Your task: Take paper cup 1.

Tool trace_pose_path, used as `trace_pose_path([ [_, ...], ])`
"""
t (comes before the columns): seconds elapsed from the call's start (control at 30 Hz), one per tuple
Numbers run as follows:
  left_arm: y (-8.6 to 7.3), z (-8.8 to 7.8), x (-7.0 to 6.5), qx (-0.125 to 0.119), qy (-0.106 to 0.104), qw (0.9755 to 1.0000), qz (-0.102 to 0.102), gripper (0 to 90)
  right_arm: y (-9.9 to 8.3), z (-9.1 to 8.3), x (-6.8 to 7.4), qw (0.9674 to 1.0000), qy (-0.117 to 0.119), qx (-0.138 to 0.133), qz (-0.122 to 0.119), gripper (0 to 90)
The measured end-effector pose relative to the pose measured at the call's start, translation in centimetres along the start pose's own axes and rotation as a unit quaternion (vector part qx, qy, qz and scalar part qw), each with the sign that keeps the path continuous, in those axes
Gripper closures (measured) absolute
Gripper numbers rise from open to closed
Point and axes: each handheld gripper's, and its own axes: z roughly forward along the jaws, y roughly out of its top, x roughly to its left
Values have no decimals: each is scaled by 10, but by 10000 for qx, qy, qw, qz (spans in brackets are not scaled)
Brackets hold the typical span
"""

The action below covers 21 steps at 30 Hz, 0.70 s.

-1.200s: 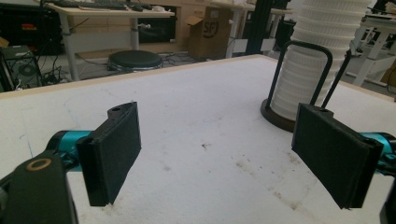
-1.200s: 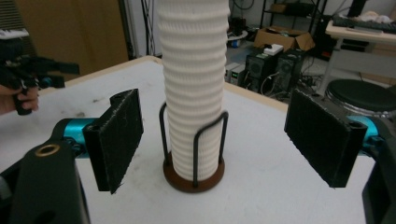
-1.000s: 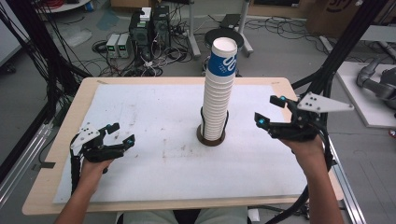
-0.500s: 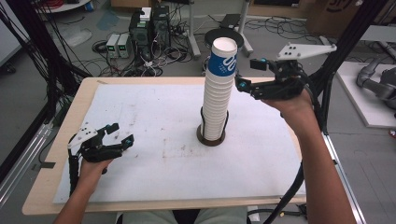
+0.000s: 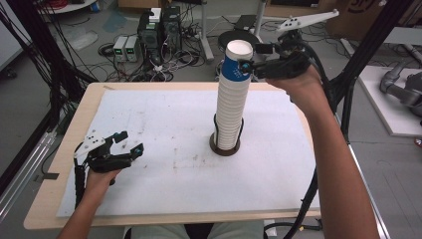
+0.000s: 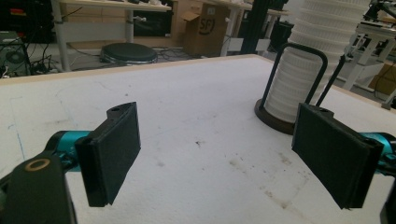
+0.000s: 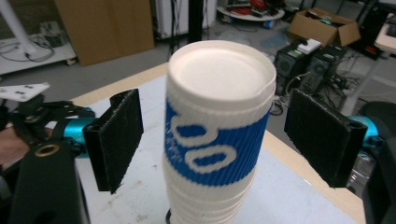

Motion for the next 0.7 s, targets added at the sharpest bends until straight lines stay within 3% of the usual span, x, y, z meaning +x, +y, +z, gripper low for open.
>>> trace_pose_path([
  [0.3,-1,0,1,32,14,10000,-37,154,12,22,-6,9996,40,262,126,207],
  [0.37,-1,0,1,38,2,10000,-62,155,13,24,-6,9994,70,299,129,254],
  [0.7,-2,1,2,66,-2,9999,-101,155,17,24,-7,9993,127,350,59,302],
])
